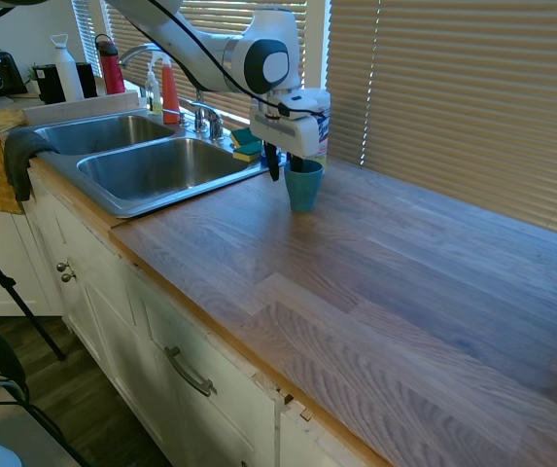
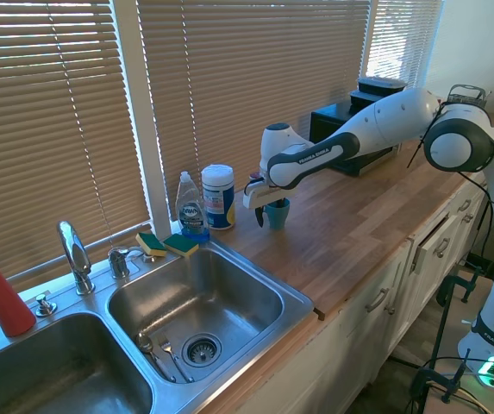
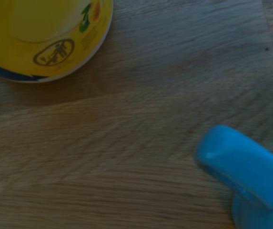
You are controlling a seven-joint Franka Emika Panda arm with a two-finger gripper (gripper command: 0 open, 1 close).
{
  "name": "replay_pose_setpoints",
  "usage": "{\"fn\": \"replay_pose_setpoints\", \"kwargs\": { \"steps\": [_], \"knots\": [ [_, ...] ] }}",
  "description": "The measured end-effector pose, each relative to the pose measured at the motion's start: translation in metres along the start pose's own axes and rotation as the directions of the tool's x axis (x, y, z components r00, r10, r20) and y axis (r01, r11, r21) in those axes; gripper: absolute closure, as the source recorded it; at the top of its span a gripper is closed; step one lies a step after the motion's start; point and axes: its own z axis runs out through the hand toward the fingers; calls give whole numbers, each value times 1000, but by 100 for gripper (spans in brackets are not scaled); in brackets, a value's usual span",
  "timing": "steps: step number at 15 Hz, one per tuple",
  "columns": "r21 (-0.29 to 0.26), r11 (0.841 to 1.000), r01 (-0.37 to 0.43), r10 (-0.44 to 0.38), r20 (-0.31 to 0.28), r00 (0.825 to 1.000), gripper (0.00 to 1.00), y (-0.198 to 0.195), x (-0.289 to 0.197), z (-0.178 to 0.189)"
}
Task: Put the mug in the sink
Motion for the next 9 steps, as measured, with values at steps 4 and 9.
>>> {"fn": "replay_pose_setpoints", "kwargs": {
  "steps": [4,9],
  "knots": [
    [6,1000,-10,10,2,1000,100,1,2,6],
    [15,1000,-25,25,14,1000,100,2,6,5]
  ]
}}
